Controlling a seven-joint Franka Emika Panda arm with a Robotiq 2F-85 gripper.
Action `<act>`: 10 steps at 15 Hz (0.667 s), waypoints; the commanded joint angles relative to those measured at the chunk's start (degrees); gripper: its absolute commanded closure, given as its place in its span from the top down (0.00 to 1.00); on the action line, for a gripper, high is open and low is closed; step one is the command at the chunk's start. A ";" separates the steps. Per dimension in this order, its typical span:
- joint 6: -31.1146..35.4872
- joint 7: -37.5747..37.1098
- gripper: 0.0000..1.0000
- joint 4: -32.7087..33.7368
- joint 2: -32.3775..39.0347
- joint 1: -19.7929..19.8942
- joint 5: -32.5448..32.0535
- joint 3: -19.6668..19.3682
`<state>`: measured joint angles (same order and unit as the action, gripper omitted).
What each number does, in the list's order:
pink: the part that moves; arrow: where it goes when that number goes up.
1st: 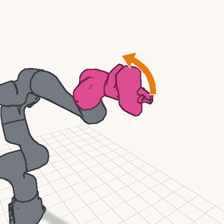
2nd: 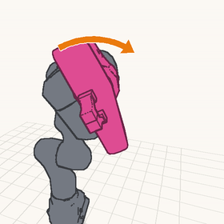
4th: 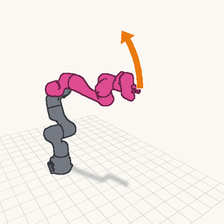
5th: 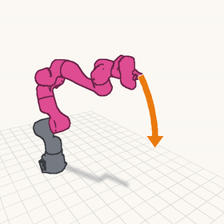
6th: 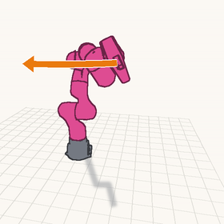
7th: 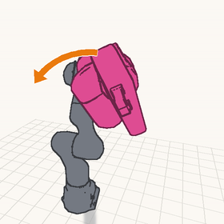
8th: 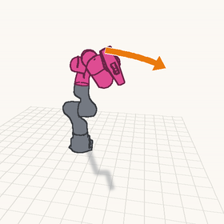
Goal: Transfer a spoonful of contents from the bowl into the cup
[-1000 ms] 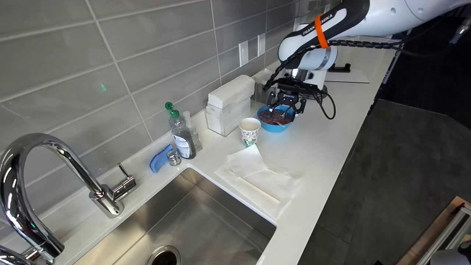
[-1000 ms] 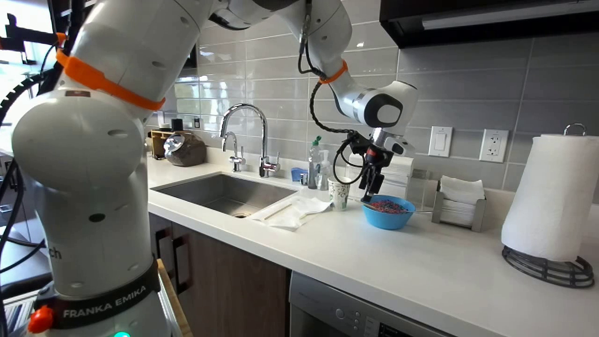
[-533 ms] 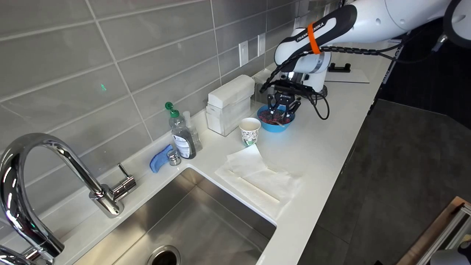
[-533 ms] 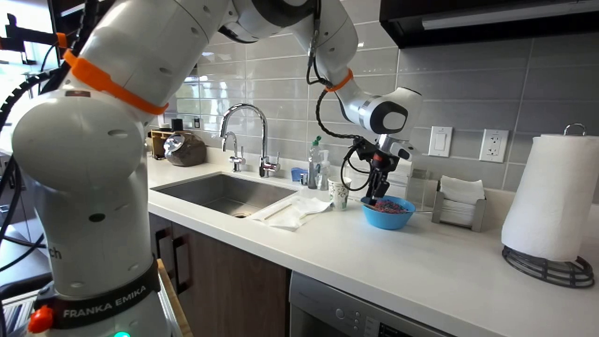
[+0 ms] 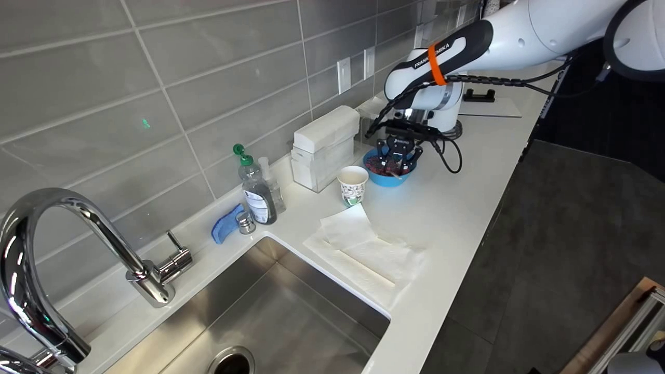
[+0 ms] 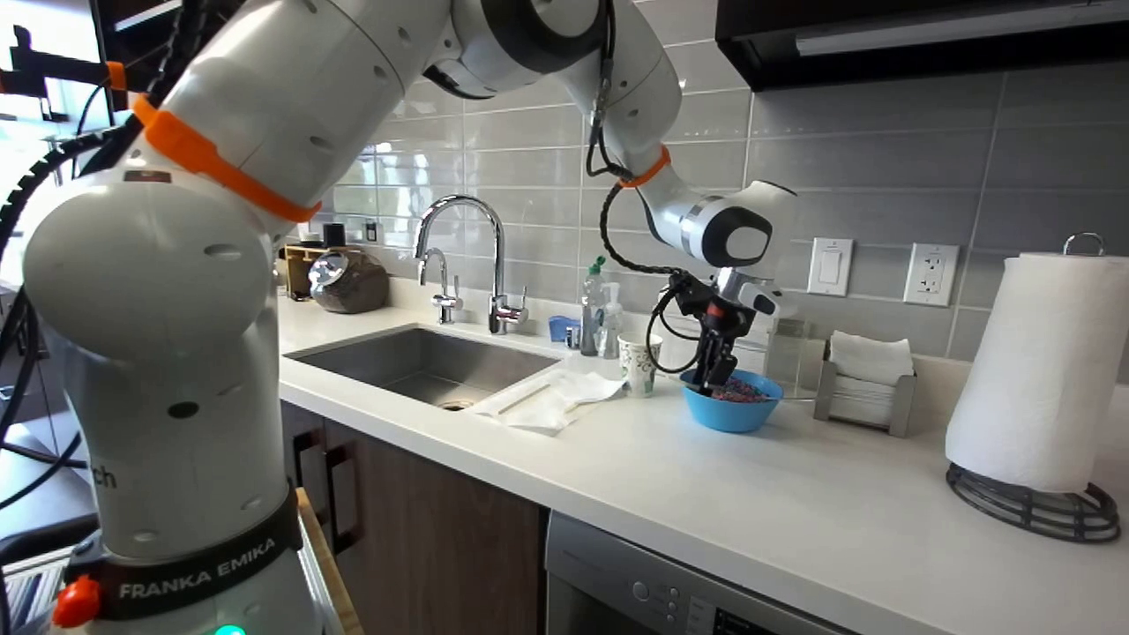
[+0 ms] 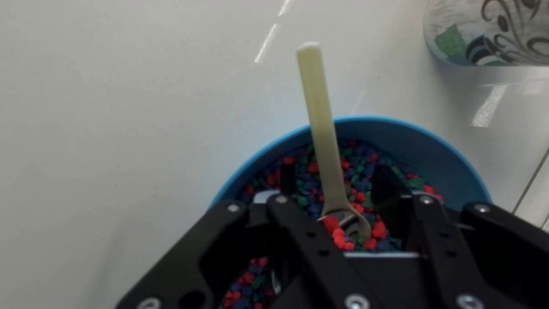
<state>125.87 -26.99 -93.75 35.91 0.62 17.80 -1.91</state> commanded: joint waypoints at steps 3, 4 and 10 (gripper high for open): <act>0.56 -0.49 0.43 1.72 1.87 -0.72 -0.33 -0.41; 0.48 -0.57 0.39 1.71 1.79 -0.80 -0.41 -0.45; 0.29 -0.48 0.24 1.64 1.25 -0.77 -0.32 -0.41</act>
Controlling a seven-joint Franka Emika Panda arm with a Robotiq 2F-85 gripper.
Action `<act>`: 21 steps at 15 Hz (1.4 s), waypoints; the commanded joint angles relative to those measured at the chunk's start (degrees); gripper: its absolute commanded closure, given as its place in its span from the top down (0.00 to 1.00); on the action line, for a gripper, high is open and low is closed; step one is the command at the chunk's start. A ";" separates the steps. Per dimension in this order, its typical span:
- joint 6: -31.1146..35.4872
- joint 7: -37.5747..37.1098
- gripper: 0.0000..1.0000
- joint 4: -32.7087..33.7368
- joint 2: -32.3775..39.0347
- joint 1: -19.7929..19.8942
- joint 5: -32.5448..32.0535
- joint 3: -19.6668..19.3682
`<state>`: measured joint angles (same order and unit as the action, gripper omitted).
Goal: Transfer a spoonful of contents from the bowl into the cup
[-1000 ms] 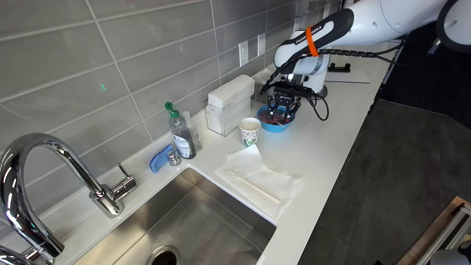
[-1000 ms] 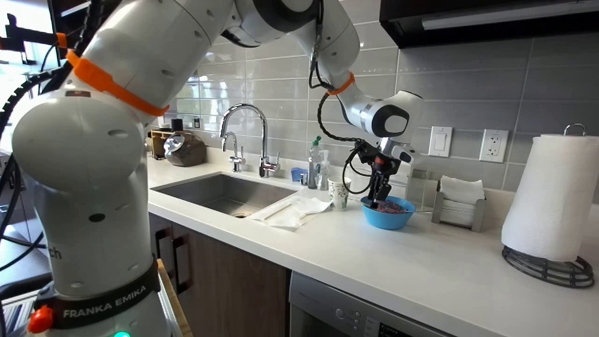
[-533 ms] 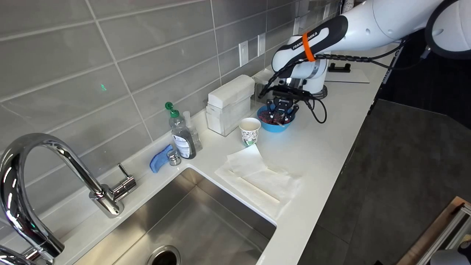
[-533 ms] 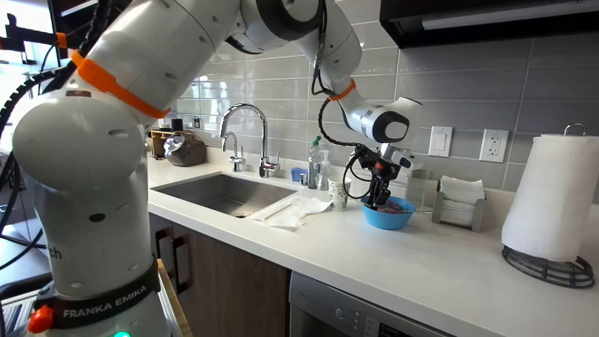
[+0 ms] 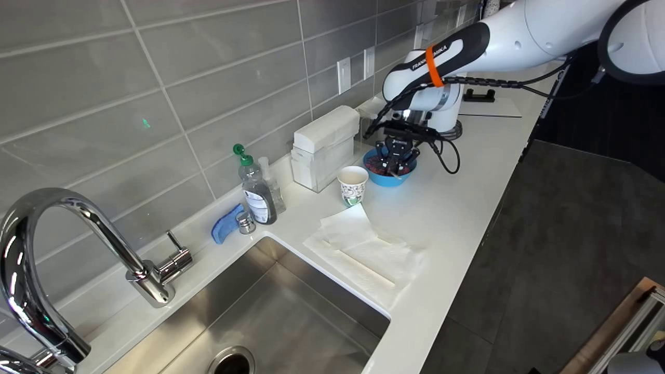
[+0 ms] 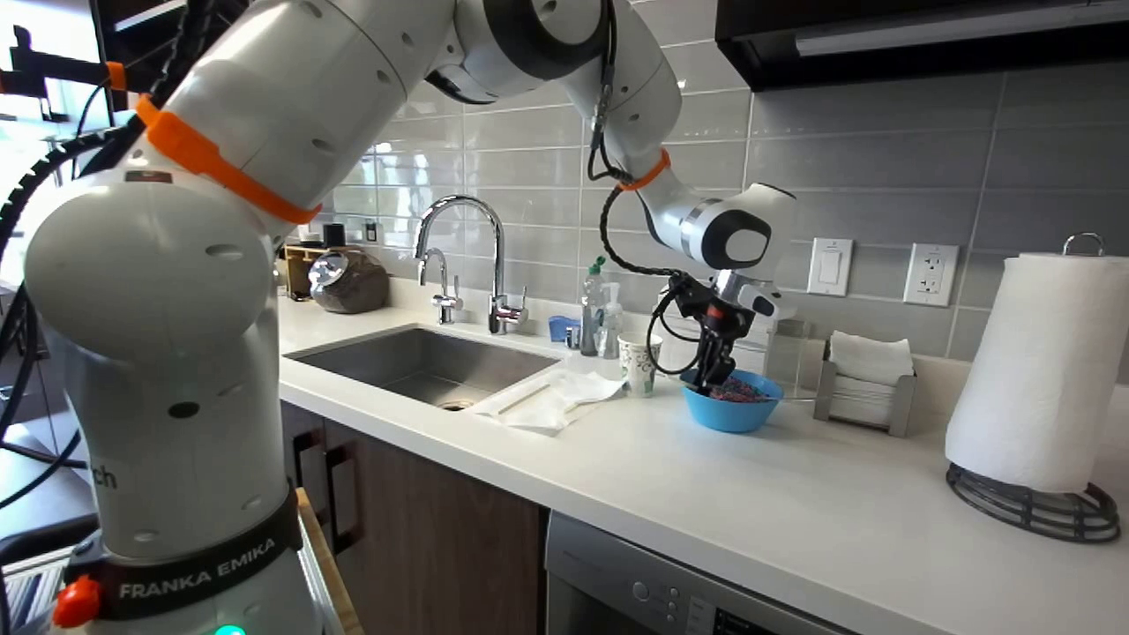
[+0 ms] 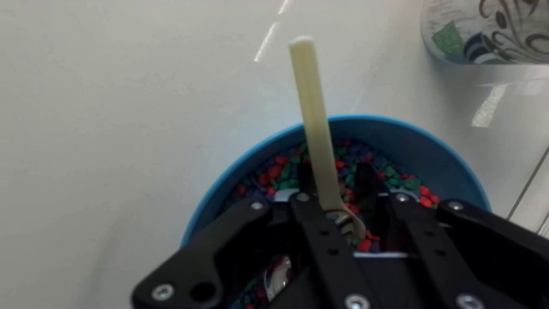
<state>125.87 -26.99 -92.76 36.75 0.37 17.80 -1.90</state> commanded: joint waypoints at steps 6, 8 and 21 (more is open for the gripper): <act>-0.53 0.05 0.21 0.59 0.47 -0.05 0.51 0.13; -0.53 0.38 0.22 0.48 0.41 0.05 0.70 0.33; -0.11 4.56 0.04 -0.04 -0.12 1.13 2.35 1.85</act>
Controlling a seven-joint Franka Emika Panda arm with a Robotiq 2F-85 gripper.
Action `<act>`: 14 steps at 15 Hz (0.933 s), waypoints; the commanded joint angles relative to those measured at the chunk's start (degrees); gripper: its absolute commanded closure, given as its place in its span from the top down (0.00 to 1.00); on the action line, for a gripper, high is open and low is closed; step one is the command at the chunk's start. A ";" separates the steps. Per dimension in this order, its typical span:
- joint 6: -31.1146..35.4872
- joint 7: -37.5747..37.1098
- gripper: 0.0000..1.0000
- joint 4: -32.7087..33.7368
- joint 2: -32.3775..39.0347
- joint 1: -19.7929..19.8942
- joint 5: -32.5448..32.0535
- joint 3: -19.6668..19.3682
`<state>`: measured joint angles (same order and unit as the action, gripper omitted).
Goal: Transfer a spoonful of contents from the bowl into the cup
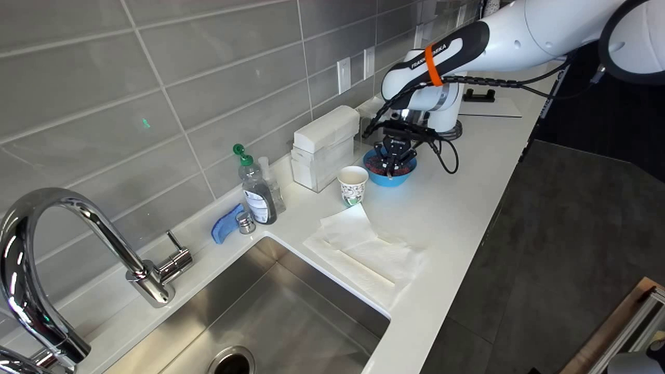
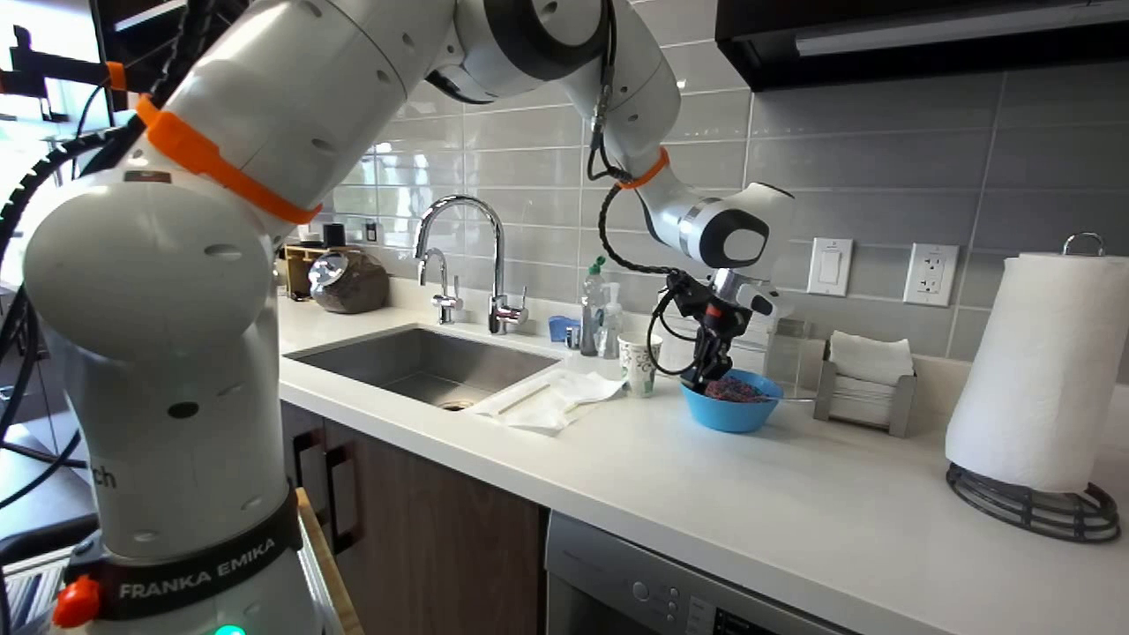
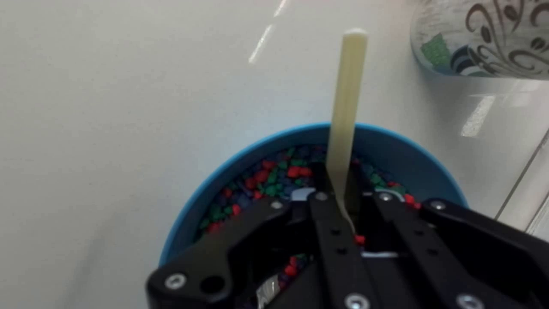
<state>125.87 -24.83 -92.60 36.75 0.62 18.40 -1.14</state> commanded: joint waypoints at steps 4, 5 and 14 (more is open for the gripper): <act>0.17 4.42 0.04 -0.37 -0.42 1.54 2.90 1.79; 0.22 4.86 0.04 -0.43 -0.53 1.68 3.16 1.92; 0.13 10.25 0.04 -0.81 -1.21 3.70 7.87 3.88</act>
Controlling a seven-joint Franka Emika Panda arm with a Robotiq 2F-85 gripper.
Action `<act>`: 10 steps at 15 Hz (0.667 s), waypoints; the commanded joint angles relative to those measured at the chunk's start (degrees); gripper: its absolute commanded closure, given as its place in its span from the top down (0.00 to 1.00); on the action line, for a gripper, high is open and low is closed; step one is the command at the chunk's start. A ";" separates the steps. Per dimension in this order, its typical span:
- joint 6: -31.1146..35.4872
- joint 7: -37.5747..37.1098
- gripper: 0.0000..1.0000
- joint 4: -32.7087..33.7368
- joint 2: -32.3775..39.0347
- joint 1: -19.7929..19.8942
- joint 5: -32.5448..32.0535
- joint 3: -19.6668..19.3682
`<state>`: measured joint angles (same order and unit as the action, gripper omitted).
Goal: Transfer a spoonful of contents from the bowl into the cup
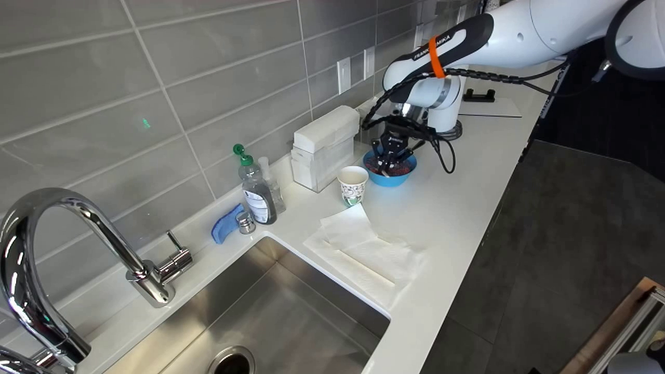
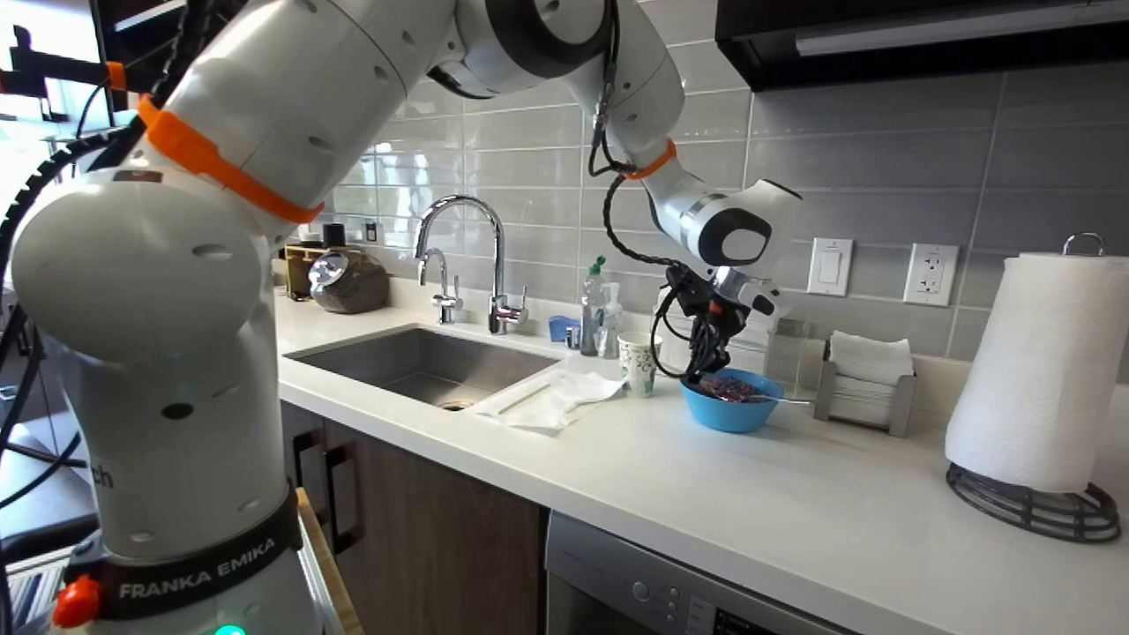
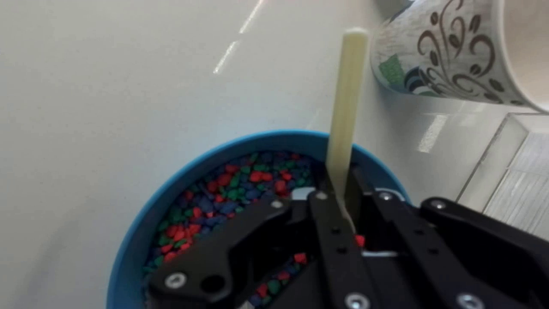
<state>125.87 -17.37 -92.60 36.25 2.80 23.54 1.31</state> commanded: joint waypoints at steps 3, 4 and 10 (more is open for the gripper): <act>-0.08 4.71 0.04 -0.78 -0.73 2.32 4.68 2.12; -0.22 5.35 0.04 -0.75 -0.71 2.60 5.28 2.40; -0.36 7.24 0.04 -0.95 -0.82 3.30 7.16 2.88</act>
<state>125.87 -12.36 -92.60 36.17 4.78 28.46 3.04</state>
